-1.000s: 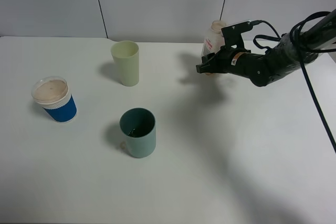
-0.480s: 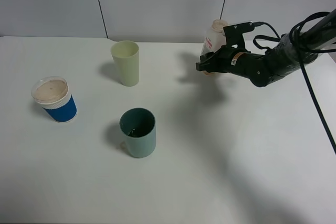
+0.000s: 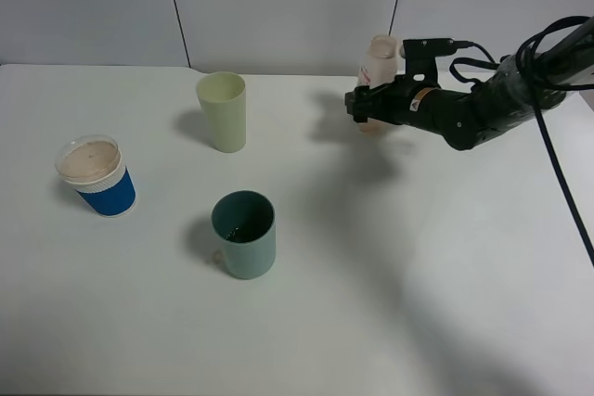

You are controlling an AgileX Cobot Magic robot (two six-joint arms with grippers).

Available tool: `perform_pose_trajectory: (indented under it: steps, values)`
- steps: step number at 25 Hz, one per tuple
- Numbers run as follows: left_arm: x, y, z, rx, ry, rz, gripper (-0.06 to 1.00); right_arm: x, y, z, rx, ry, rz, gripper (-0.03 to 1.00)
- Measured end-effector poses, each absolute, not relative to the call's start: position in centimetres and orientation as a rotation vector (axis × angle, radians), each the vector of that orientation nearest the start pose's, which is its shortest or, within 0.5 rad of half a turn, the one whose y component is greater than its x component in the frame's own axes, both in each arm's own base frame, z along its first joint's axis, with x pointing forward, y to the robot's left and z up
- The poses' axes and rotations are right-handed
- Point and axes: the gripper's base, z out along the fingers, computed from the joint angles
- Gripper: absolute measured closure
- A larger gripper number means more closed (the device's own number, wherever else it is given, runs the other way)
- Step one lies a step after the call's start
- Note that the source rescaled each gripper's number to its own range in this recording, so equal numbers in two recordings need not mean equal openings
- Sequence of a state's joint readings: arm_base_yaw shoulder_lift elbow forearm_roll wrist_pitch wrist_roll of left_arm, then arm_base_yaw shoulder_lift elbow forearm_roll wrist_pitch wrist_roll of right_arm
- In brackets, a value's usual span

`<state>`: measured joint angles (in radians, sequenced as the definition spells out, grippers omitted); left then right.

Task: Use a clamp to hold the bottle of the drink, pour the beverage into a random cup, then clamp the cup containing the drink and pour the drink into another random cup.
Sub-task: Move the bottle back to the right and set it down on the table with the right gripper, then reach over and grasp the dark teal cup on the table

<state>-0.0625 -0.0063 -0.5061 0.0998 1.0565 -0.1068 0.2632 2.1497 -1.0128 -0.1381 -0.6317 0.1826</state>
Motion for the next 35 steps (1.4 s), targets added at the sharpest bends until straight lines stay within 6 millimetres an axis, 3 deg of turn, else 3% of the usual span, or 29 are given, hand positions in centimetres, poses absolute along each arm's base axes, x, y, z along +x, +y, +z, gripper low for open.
perform_pose_trajectory:
  steps: [3,7,10,35]
  values:
    - [-0.6,0.8,28.0,-0.050,2.023,0.012,-0.06,39.7,11.4,10.3,-0.226,1.986,0.296,0.22]
    - [-0.6,0.8,28.0,-0.050,2.023,0.012,-0.06,39.6,11.2,10.9,-0.181,2.029,0.307,0.06]
    - [-0.6,0.8,28.0,-0.050,2.023,0.012,-0.06,39.4,11.1,11.3,-0.160,2.066,0.308,-0.01]
    - [-0.6,0.8,28.0,-0.050,2.023,0.012,-0.06,37.2,10.3,20.1,-0.252,2.073,0.207,-0.03]
